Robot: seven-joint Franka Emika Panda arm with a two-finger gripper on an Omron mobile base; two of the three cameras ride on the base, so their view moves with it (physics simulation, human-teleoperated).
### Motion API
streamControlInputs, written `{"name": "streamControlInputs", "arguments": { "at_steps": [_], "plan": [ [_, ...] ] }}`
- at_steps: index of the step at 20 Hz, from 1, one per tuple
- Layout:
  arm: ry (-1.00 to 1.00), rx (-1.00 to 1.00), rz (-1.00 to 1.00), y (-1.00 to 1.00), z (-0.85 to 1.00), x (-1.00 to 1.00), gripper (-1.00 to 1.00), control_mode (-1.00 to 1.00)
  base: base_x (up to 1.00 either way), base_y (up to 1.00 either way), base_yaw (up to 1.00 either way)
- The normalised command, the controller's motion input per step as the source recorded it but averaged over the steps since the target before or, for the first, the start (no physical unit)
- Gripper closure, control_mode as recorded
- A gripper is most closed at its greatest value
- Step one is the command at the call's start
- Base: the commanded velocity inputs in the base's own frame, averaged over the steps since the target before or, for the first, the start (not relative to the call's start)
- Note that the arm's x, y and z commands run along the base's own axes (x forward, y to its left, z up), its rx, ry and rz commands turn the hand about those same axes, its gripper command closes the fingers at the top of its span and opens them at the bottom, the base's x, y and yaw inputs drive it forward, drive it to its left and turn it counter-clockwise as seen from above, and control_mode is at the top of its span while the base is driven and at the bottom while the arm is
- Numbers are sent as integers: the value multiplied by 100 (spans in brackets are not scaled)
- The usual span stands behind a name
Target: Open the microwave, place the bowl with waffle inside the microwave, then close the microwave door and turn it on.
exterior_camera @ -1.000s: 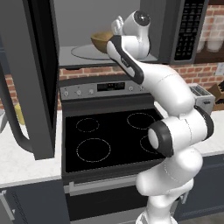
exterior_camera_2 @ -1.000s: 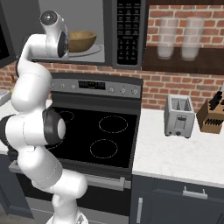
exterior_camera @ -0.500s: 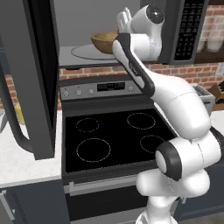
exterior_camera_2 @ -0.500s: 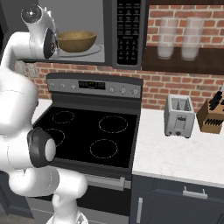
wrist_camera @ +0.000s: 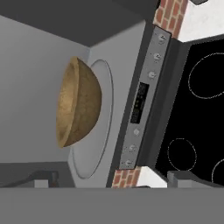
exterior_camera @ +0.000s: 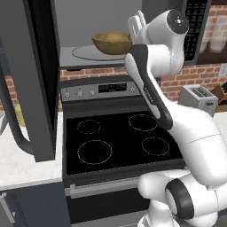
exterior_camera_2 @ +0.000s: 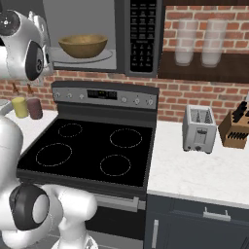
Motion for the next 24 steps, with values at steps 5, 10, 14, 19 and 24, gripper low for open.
{"name": "streamControlInputs", "arguments": {
  "at_steps": [5,10,14,19,24],
  "plan": [
    [-15,-11,0,0,-20,-96,-100,-100,0,0,0],
    [-17,-15,6,-3,-62,-38,-100,-100,0,0,0],
    [-13,-7,4,0,-78,0,-100,-100,0,0,0],
    [-11,-1,8,0,-82,-17,-100,-100,0,0,0],
    [-17,-1,6,21,-50,-48,-100,-100,0,0,0]
  ]
}}
